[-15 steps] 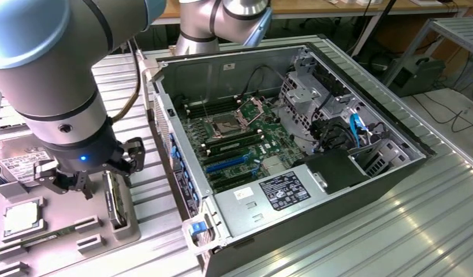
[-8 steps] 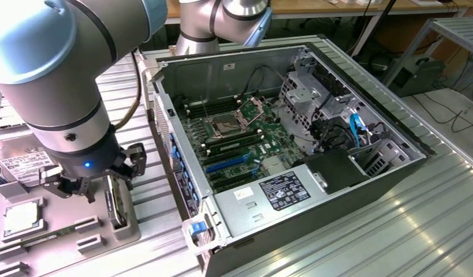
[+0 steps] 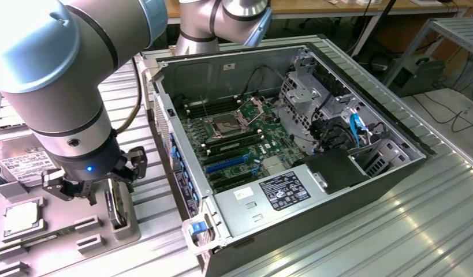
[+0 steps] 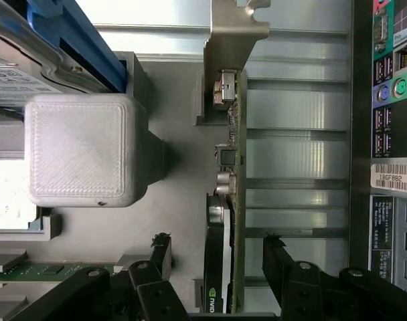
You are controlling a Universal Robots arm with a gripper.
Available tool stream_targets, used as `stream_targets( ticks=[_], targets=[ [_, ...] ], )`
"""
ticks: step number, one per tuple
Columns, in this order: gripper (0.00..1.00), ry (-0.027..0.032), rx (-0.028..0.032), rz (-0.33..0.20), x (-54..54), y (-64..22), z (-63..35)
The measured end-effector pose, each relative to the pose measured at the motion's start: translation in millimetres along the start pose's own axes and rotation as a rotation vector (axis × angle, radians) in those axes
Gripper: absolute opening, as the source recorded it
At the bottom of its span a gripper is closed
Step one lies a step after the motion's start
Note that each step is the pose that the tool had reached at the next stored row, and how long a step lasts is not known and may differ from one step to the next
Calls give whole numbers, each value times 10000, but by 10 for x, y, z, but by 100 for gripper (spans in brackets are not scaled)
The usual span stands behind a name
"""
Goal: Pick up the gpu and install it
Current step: 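Pick up the gpu and move the gpu toward the slot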
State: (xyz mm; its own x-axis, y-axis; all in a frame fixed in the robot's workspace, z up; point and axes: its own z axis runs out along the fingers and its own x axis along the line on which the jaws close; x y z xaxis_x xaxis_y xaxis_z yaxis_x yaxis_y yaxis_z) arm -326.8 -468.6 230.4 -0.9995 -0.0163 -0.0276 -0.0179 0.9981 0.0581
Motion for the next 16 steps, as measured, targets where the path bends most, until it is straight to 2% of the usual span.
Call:
stream_targets(
  ticks=[7, 8, 9, 10, 13, 14, 15, 16],
  targets=[
    [65, 0, -1, 0, 0, 0, 0],
    [58, 0, 0, 0, 0, 0, 0],
    [58, 0, 0, 0, 0, 0, 0],
    [51, 0, -1, 0, 0, 0, 0],
    [50, 0, 2, 0, 0, 0, 0],
    [43, -1, 2, 0, 0, 0, 1],
    [43, -2, 2, 0, -2, 0, 1],
    [36, -2, 1, 0, -6, 1, 2]
  ],
)
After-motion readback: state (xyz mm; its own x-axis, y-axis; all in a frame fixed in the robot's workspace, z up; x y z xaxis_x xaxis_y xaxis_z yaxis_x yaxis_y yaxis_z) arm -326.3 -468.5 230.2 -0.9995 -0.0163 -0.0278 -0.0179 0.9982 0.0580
